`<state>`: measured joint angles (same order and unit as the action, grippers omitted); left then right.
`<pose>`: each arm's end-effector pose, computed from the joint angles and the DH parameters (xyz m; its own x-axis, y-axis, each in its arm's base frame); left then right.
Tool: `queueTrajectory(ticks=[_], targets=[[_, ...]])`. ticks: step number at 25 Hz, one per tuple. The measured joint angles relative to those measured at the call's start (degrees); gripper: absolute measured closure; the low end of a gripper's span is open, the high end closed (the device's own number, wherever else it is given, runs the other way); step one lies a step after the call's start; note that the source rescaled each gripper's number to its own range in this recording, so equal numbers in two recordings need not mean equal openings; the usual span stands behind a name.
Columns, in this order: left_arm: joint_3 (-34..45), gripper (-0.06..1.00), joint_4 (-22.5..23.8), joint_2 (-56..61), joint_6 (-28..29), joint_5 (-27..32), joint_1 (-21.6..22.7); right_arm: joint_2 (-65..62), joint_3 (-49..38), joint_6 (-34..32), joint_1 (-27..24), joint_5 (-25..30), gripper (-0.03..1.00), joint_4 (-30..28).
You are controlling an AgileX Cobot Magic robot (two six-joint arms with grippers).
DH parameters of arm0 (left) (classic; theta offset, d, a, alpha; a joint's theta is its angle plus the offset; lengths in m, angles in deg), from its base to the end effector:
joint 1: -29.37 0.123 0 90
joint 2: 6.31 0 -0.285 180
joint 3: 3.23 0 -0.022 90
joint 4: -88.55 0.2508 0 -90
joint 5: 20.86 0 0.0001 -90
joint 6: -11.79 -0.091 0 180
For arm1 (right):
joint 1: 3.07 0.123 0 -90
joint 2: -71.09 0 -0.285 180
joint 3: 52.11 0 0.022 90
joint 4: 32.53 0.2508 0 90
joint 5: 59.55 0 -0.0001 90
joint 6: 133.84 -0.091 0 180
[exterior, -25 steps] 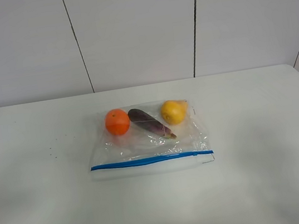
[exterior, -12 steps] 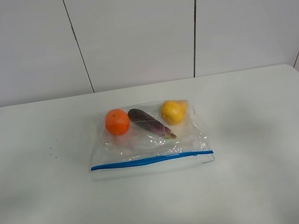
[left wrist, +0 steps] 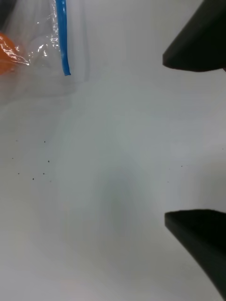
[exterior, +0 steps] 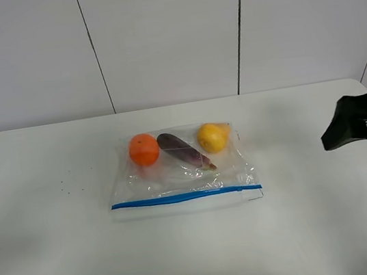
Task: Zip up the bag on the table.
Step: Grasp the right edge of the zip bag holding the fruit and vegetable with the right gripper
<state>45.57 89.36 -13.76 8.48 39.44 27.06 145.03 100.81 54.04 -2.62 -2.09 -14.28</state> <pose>-0.0049 0.0013 0.2768 -0.4437 0.0827 -0.8923 0.0582 0.9963 0.0634 0.2054 0.0257 0.2896 -0.9248 0.0294 -0.3792 -0.0751 0.9633 0.2578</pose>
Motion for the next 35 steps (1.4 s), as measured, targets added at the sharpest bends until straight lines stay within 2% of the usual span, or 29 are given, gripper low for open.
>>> queueTrajectory(ticks=[7, 10, 18, 24, 28, 35], targets=[[0.0, 0.07, 0.0, 0.0, 0.0, 0.0, 0.0, 18.14, 0.07, 13.94, 0.0, -9.78, -0.03, 13.73], [0.0, 0.07, 0.0, 0.0, 0.0, 0.0, 0.0, 24.63, 0.2, 20.77, 0.0, -12.04, -0.03, 19.92], [0.0, 0.07, 0.0, 0.0, 0.0, 0.0, 0.0, 36.51, 9.27, 34.05, 0.0, -10.39, -0.03, 30.37], [0.0, 0.07, 0.0, 0.0, 0.0, 0.0, 0.0, 45.27, 17.36, 35.37, 0.0, -5.29, -0.03, 32.13], [0.0, 0.07, 0.0, 0.0, 0.0, 0.0, 0.0, 48.82, 17.15, 37.06, 0.0, -3.19, -0.03, 32.63], [0.0, 0.07, 0.0, 0.0, 0.0, 0.0, 0.0, 51.21, 15.5, 42.81, 0.0, -2.43, -0.03, 37.19]])
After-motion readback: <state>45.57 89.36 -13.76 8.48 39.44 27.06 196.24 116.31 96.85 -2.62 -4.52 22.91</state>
